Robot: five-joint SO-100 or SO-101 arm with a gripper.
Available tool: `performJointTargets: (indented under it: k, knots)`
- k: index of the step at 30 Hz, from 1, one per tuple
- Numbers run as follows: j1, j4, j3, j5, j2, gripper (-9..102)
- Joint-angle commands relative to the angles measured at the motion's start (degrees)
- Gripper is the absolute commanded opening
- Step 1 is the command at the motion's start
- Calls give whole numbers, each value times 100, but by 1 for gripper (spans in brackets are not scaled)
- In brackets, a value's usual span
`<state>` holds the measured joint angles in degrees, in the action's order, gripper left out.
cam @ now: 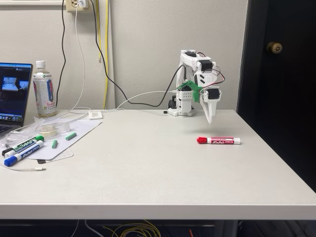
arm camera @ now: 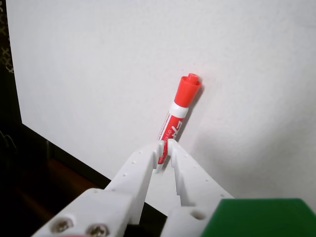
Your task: Pick up the red marker.
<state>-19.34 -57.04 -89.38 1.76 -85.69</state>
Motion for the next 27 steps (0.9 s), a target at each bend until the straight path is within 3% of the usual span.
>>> performJointTargets:
  k: [1, 8, 14, 27]
  knots:
    - [-70, -18, 299, 70, -26, 0]
    - [-246, -88, 369, 193, 9, 0]
    - [-158, -940, 1187, 246, 422, 0]
    - [211, -1863, 1187, 299, 167, 0]
